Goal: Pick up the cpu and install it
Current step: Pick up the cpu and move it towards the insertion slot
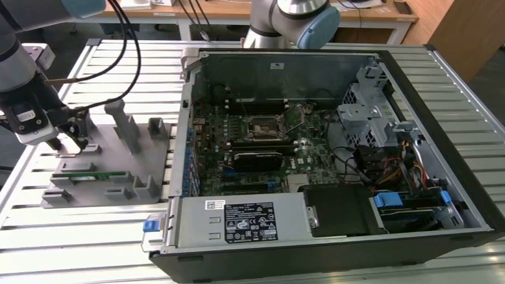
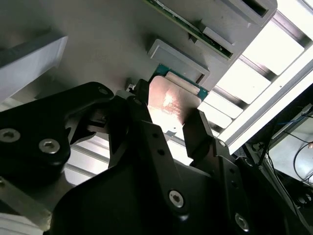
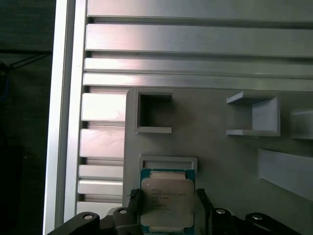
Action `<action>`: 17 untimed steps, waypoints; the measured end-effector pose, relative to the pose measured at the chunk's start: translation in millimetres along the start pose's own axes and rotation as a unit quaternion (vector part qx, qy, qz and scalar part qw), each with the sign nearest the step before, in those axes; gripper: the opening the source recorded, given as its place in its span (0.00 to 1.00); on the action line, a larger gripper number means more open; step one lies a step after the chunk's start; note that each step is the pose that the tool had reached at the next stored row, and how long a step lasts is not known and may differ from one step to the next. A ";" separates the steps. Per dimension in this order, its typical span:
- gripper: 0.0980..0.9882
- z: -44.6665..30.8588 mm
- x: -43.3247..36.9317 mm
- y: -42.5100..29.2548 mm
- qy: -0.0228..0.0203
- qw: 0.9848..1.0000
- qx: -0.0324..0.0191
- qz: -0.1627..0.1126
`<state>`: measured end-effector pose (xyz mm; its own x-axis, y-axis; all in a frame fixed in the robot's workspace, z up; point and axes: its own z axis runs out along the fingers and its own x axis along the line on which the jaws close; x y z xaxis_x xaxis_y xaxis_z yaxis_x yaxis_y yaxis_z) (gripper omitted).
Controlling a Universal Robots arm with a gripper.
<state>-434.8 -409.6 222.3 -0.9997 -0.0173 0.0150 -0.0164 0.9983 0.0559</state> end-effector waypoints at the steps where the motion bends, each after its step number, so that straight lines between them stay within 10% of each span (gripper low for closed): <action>1: 0.48 -1.0 0.0 0.0 0.000 1.000 0.000 0.000; 17: 0.48 -20.5 0.4 1.1 0.000 1.000 0.000 0.000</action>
<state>-434.9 -409.6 242.9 -0.9997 -0.0173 0.0151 -0.0164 0.9983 0.0561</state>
